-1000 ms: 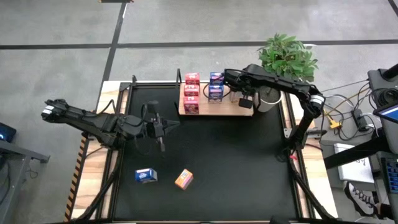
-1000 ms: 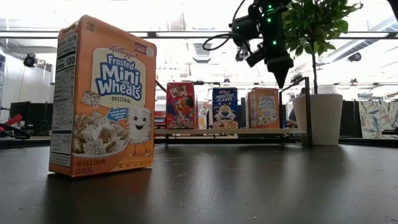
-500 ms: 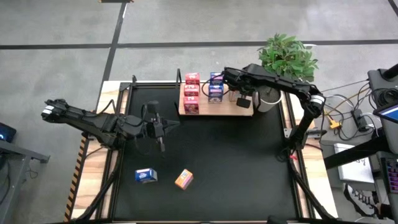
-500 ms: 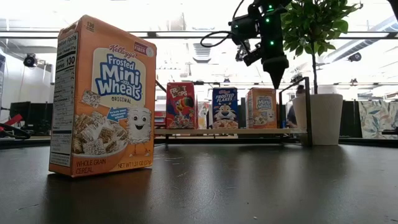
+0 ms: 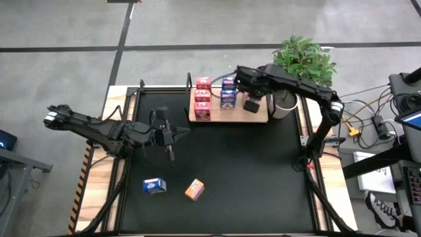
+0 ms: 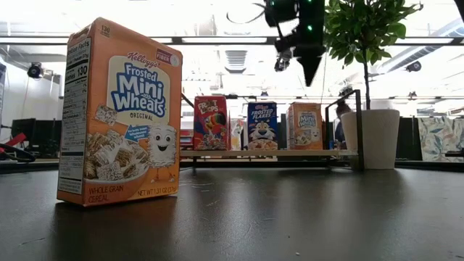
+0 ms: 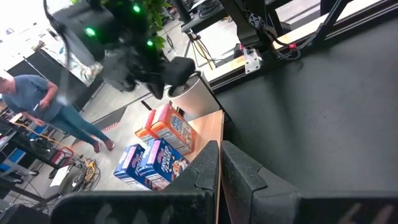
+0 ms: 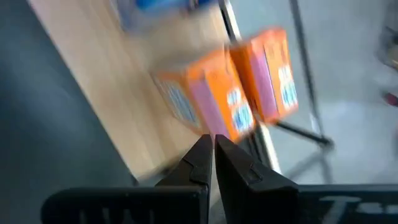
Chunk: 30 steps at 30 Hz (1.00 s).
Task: Stack cereal on shelf
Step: Put the right orange cereal box aligned with the other orange cereal box on the shelf
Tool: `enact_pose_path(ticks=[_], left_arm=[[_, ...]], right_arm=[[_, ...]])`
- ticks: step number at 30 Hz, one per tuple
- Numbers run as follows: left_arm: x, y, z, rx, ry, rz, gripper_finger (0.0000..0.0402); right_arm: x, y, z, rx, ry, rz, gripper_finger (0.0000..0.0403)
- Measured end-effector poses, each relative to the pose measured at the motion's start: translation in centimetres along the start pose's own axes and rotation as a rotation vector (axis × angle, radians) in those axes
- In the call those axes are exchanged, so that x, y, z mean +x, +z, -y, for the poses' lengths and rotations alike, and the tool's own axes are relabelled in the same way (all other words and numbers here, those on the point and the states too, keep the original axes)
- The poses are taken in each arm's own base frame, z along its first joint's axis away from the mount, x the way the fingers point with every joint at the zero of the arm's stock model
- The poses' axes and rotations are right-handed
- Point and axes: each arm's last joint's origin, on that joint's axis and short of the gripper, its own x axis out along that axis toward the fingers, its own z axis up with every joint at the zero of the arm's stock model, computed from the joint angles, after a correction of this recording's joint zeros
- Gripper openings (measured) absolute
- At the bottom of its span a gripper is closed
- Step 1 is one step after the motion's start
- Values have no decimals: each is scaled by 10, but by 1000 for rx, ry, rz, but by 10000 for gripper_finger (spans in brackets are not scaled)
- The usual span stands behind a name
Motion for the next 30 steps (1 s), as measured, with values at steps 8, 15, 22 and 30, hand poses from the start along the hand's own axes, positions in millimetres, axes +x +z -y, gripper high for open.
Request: enact_pose_path(ticks=[8,15,22,30], left_arm=[[0,0,0,-4,0,0,0],[0,0,0,-16,0,0,0],[0,0,0,-18,0,0,0],[0,0,0,-18,0,0,0]], right_arm=[[2,21,15,47,244,253,11],[27,23,31,60,240,234,11],[31,24,34,49,233,242,11],[36,23,32,40,235,232,11]])
